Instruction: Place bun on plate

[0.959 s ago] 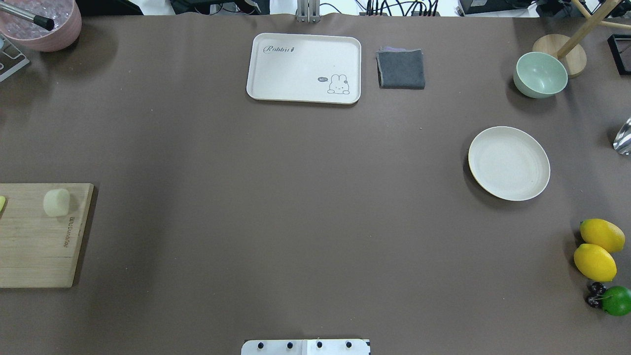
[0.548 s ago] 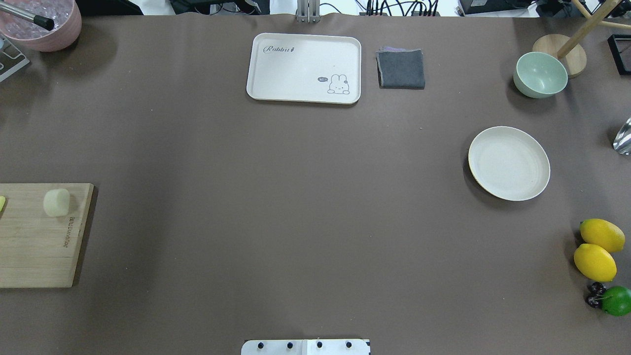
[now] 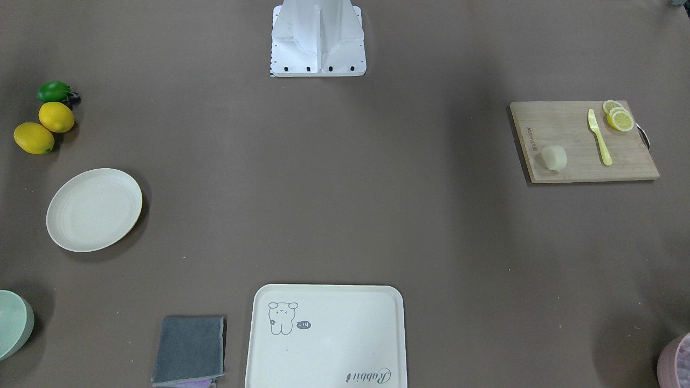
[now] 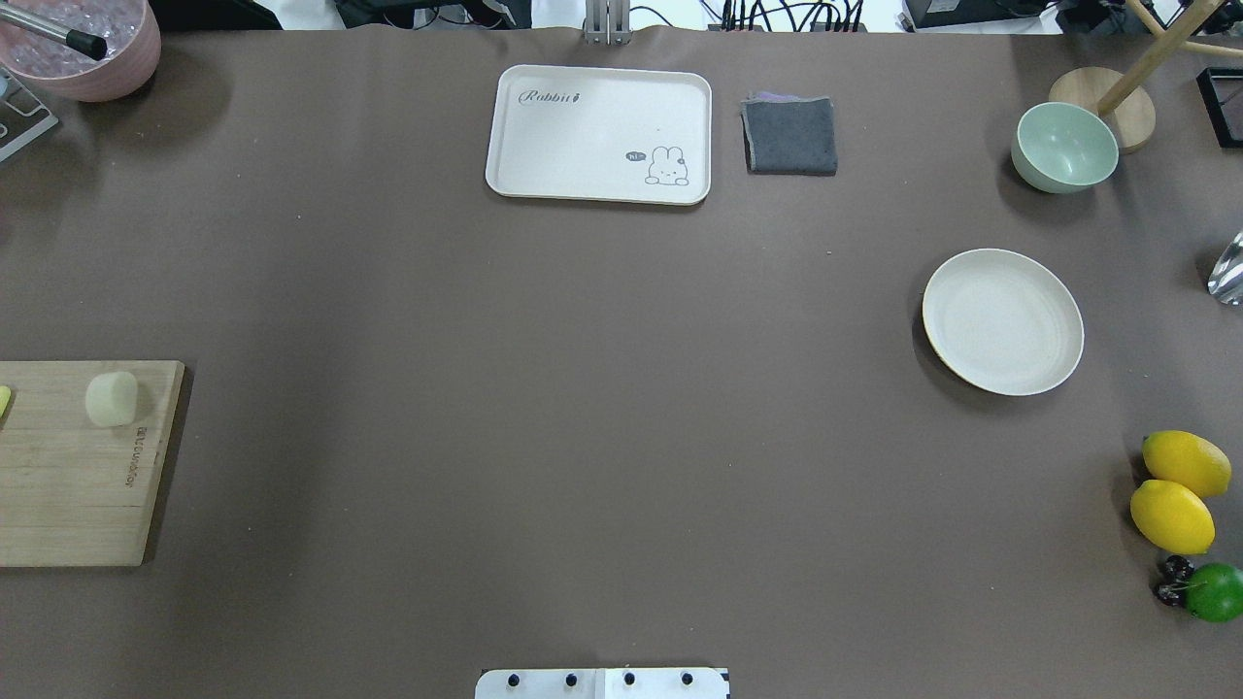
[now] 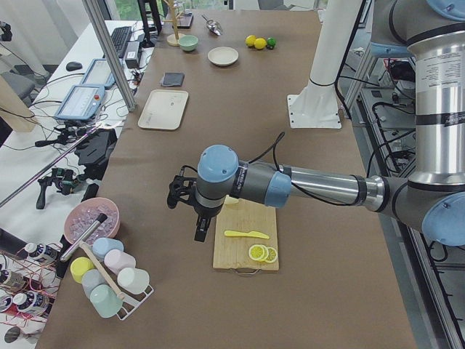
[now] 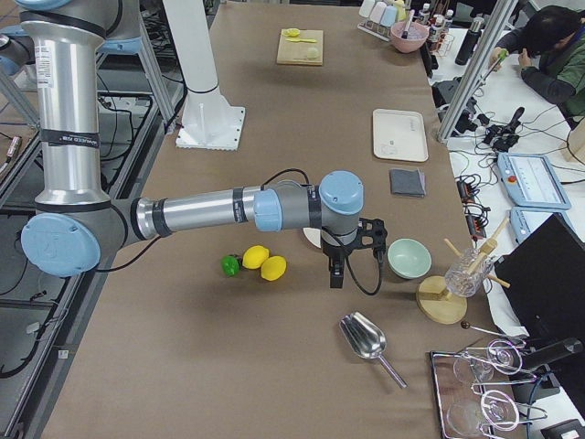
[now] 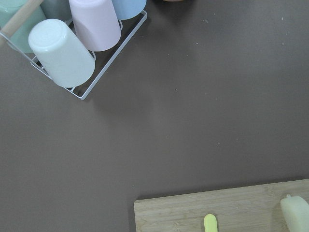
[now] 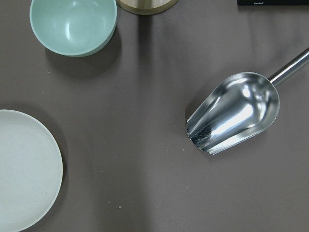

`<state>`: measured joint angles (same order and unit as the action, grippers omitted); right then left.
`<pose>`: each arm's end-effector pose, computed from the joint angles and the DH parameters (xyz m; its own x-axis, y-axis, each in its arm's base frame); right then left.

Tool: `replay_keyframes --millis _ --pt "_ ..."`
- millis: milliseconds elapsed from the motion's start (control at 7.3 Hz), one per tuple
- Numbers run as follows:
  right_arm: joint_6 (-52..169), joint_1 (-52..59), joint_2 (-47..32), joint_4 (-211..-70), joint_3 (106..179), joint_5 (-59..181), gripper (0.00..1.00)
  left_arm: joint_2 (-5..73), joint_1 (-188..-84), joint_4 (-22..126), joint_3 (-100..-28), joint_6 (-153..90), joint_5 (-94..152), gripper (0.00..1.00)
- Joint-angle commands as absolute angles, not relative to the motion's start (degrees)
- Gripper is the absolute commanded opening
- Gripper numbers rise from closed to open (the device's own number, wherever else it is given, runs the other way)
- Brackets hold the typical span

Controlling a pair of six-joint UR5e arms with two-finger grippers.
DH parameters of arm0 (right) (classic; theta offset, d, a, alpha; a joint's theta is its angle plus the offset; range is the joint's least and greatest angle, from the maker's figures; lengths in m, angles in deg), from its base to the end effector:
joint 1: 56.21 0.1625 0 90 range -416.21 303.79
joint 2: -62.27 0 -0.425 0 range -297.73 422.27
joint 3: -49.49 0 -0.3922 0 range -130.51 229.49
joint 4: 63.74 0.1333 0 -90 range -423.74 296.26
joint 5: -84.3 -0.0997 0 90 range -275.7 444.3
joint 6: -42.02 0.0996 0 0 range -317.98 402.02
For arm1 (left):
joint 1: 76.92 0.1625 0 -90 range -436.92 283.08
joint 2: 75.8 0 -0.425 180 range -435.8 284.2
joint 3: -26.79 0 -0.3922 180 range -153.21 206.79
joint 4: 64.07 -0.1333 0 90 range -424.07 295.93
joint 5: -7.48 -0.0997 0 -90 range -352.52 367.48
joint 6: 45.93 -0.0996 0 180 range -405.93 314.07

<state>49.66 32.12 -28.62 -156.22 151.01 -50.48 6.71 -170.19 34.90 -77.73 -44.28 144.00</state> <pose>0.0489 -0.4892 0.5710 0.7042 0.0121 0.7099 -0.0653 0.9967 0.0478 -0.0865 -0.4444 0.5743 0.6965 0.1327 -0.7052 0.0749 0.9639 0.2554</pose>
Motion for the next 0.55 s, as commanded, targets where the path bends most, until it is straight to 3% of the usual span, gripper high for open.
replay_keyframes --millis 0,411 --pt "49.9 32.1 -28.1 -156.3 150.9 -50.9 1.00 6.1 -170.1 38.2 -76.7 -44.1 144.0 0.98" --pt "49.9 32.0 -28.1 -156.2 150.9 -51.9 1.00 6.1 -170.0 48.5 -71.6 -44.1 144.1 0.98"
